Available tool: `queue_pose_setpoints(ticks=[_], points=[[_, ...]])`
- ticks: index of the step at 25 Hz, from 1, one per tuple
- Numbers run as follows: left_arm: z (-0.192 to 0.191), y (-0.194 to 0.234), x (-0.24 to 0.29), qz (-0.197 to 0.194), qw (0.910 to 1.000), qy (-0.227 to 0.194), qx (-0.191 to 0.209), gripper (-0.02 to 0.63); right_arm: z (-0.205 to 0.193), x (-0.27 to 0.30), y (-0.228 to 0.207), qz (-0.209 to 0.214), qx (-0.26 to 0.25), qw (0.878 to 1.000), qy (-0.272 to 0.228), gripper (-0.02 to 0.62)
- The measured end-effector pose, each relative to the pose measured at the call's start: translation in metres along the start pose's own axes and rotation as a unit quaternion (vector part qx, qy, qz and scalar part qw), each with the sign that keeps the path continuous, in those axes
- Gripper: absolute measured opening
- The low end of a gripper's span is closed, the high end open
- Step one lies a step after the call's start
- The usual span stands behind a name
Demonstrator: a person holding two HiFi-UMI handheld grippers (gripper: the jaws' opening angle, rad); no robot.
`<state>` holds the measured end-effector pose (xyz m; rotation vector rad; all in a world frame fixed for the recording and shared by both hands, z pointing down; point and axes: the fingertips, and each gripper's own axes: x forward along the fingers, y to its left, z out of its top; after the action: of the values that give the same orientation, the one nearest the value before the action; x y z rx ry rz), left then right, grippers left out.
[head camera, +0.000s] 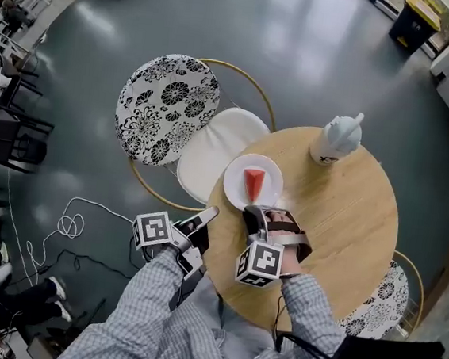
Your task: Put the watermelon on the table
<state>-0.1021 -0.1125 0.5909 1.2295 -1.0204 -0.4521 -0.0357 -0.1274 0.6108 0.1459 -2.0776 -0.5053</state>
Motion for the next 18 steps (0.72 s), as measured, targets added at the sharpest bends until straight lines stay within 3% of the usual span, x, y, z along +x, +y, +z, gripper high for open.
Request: queue_pose_setpoints(ticks=[4,6,8,12,15,18], points=[[-0.013,-0.004,-0.010,-0.015,0.9998,-0.005,0.015,0.090,0.000,0.006,0.002,-0.005,0.010,1.000,0.006,0.043],[-0.018,-0.008,-0.013,-0.013,0.9995,-0.006,0.029,0.023,0.000,0.007,0.002,-0.013,0.018,1.000,0.005,0.043],[-0.025,-0.017,-0.014,-0.022,0.9988,0.000,0.044,0.008,0.001,0.006,0.004,-0.015,0.044,0.999,-0.002,0.043],[-0.038,-0.025,-0.015,-0.004,0.9935,0.036,0.108,0.008,0.000,-0.002,0.000,-0.028,0.113,0.993,-0.020,0.043],[-0.049,-0.038,-0.013,-0.008,0.9870,0.061,0.149,0.008,-0.004,-0.015,-0.010,-0.053,0.166,0.984,-0.030,0.043],[-0.061,-0.051,-0.012,-0.017,0.9783,0.084,0.189,0.008,-0.010,-0.038,-0.019,-0.082,0.244,0.965,-0.048,0.041]])
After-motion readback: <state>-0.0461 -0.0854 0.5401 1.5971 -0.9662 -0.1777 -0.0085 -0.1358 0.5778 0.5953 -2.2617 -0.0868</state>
